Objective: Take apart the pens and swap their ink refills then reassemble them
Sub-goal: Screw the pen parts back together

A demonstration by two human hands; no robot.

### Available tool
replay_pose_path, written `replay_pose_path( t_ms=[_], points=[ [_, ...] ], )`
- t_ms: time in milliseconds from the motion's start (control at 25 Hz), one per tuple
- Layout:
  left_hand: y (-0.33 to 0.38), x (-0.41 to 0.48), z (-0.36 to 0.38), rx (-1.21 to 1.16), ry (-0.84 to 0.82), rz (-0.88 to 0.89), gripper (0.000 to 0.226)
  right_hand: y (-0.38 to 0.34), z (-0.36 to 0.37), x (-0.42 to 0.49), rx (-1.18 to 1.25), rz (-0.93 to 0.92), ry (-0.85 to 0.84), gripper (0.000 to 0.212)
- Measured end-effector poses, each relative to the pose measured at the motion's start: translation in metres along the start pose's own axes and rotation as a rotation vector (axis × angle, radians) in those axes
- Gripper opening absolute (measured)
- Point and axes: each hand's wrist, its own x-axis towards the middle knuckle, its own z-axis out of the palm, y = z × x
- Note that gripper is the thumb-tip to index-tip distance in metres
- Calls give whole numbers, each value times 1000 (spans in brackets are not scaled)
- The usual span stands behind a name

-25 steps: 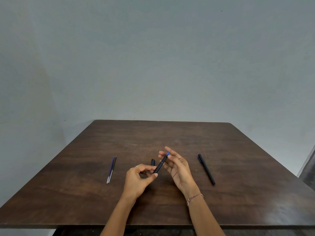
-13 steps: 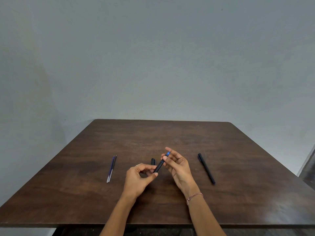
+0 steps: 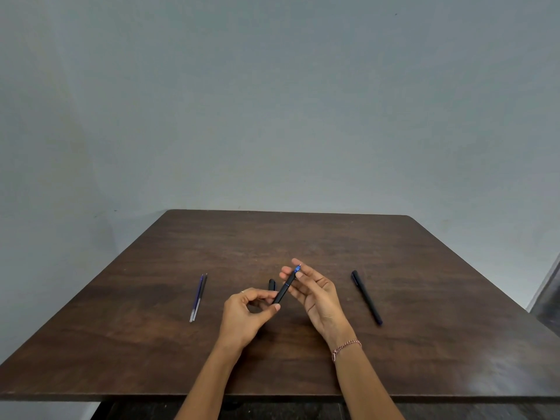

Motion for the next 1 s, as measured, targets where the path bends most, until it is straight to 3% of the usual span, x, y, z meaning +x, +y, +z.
replay_pose_path(
  t_ms=[1000],
  points=[
    [0,0,-2,-22,-67,-13,25,-1,-1,-1,-91,-49,111,29]
  ],
)
